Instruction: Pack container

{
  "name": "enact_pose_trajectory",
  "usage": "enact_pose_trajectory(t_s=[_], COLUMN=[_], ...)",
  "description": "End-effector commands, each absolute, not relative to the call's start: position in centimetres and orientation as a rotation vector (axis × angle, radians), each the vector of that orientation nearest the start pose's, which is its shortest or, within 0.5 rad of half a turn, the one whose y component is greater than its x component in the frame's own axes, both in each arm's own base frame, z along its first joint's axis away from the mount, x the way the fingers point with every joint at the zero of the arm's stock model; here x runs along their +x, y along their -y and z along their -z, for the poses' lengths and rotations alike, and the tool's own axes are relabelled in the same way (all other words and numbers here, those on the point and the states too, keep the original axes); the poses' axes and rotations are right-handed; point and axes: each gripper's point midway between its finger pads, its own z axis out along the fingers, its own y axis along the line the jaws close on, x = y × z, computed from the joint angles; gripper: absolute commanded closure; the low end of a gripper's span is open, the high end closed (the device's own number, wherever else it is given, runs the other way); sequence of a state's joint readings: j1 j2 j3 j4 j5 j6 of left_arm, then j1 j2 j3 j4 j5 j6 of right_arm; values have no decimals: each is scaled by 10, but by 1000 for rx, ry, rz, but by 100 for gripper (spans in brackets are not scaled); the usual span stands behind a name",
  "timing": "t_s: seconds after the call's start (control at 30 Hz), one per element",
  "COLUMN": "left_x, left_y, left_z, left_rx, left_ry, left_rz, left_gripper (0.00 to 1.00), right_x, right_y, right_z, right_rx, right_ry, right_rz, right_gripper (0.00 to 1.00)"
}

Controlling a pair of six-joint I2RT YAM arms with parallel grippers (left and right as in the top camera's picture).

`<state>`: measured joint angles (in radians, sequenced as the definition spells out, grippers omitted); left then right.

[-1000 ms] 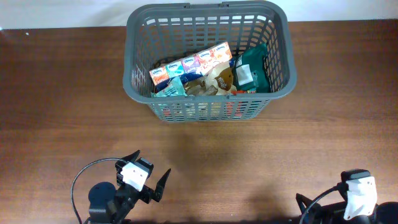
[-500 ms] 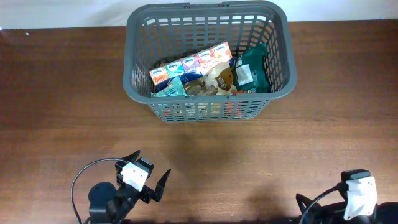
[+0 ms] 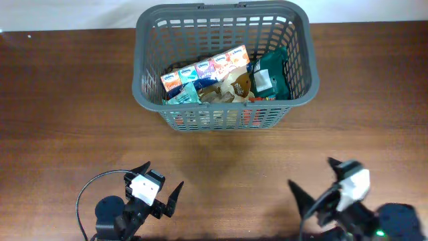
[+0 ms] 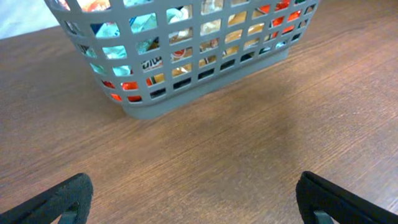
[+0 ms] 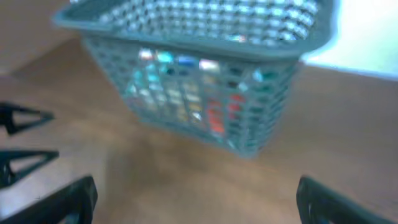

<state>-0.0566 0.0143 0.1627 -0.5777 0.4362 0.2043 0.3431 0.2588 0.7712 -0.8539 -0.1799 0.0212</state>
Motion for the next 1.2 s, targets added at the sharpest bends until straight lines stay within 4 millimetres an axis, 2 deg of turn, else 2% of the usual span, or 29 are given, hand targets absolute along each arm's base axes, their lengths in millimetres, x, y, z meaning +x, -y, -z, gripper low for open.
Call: enact_pose_trajectory(t_s=[0.0, 0.13, 0.27, 0.5, 1.17], left_x=[195, 195, 195, 195, 195], left_y=[83, 83, 83, 83, 83], left_z=[-117, -117, -117, -117, -117], left_rx=[517, 517, 517, 517, 517], left_ry=[-1897, -1897, -1897, -1897, -1897], left_rz=[341, 341, 341, 341, 341], left_gripper=[1, 1, 1, 1, 1], right_x=[160, 164, 165, 170, 171], right_y=[-105, -119, -128, -133, -133], right_z=[-232, -188, -155, -119, -120], right_rx=[-537, -582, -618, -631, -629], right_ry=[-1852, -1825, -1829, -1880, -1875], right_rz=[-449, -517, -566, -578, -576], right_gripper=[1, 1, 1, 1, 1])
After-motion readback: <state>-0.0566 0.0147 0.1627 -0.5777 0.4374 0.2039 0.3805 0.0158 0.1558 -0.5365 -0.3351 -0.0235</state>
